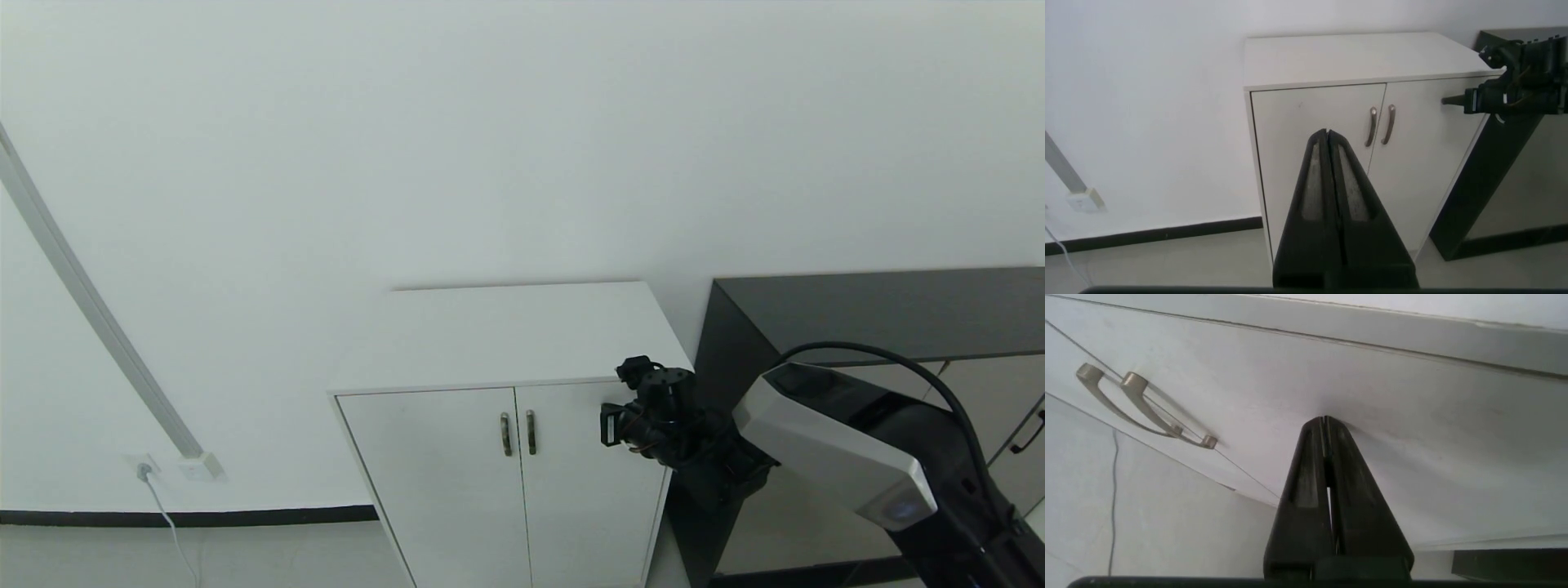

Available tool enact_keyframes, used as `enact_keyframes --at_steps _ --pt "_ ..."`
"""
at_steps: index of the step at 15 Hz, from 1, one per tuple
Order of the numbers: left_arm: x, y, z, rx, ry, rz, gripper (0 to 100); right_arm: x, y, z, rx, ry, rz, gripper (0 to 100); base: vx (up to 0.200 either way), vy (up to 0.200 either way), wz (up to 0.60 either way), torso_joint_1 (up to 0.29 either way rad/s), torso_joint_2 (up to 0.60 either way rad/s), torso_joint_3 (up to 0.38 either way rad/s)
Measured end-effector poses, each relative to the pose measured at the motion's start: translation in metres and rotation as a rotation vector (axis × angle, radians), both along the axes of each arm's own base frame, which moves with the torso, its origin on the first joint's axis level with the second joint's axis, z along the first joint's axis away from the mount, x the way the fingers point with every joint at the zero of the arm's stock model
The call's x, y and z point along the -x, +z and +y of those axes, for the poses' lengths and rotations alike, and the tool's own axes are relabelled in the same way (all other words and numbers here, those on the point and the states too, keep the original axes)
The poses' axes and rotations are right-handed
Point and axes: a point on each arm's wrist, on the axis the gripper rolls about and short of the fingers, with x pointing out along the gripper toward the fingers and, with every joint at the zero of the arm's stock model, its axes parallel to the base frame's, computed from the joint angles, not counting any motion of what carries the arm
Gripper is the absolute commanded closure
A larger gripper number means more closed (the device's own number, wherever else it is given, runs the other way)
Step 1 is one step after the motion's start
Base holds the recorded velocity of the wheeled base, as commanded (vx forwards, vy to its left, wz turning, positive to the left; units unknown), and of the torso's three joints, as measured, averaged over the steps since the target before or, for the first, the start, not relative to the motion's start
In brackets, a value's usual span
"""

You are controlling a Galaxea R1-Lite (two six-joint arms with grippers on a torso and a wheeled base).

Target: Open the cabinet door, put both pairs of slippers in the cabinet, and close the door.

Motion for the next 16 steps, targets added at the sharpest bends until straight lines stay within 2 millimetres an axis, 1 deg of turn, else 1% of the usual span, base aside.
enact_keyframes --at_steps 3,6,7,12,16 --pt "0.000 0.000 0.000 0.001 0.000 0.000 100 0.006 0.000 -0.001 0.014 -0.015 0.004 100 0.000 0.000 0.00 0.000 0.00 0.000" --pt "0.000 0.000 0.000 0.001 0.000 0.000 100 0.027 0.012 -0.012 0.013 -0.014 -0.005 100 0.000 0.000 0.00 0.000 0.00 0.000" --pt "0.000 0.000 0.000 0.001 0.000 0.000 100 0.036 0.016 -0.019 0.014 -0.019 -0.003 100 0.000 0.000 0.00 0.000 0.00 0.000" --pt "0.000 0.000 0.000 0.001 0.000 0.000 100 0.088 0.049 -0.073 0.025 -0.068 -0.035 100 0.000 0.000 0.00 0.000 0.00 0.000" --pt "0.000 0.000 0.000 0.001 0.000 0.000 100 0.140 0.080 -0.132 0.045 -0.161 -0.039 100 0.000 0.000 0.00 0.000 0.00 0.000"
